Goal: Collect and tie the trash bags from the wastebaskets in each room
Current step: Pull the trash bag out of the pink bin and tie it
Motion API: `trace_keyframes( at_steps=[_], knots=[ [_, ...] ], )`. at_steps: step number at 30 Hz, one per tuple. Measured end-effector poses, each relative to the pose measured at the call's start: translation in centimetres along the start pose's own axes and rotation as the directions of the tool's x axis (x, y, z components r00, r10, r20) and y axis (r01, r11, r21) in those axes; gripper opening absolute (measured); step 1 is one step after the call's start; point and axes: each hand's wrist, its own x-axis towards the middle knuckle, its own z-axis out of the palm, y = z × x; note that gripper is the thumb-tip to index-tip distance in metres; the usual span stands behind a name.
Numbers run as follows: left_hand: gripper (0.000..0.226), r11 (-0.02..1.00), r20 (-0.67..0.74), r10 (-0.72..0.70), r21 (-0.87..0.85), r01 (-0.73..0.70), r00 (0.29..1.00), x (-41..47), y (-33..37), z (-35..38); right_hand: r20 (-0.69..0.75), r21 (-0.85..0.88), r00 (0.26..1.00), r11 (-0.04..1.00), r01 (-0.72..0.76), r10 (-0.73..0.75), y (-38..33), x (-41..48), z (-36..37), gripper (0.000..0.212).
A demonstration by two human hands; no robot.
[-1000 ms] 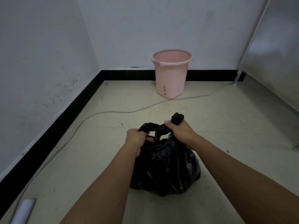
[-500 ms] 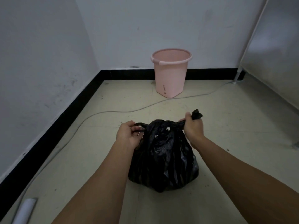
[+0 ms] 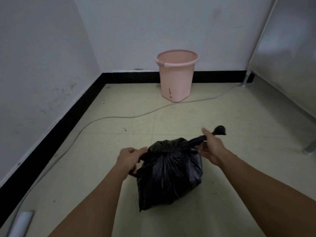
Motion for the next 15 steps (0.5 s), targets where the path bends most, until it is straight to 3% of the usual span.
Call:
trace_keyframes(
  at_steps=[3, 7, 12, 15],
  knots=[
    [0.063, 0.939, 0.143, 0.019, 0.338, -0.067, 0.990, -0.3, 0.2, 1.8, 0.090, -0.242, 0.996, 0.969, 0.045, -0.024, 1.9, -0.8, 1.7, 0.042],
    [0.073, 0.755, 0.045, 0.062, 0.651, -0.076, 0.997, 0.6, -0.3, 2.4, 0.087, -0.291, 0.990, 0.948, 0.128, -0.107, 2.9, -1.4, 2.3, 0.018],
    [0.059, 0.892, 0.191, -0.182, 0.445, 0.080, 0.964, -0.3, -1.3, 2.4, 0.097, 0.056, 0.985, 0.989, 0.138, -0.143, 0.7, -2.5, 4.6, 0.014],
    [0.058, 0.953, 0.222, -0.093, 0.302, 0.022, 0.971, -0.9, -0.2, 2.9, 0.079, 0.100, 0.970, 0.970, 0.224, -0.232, -0.1, -3.2, 6.2, 0.022]
  ],
)
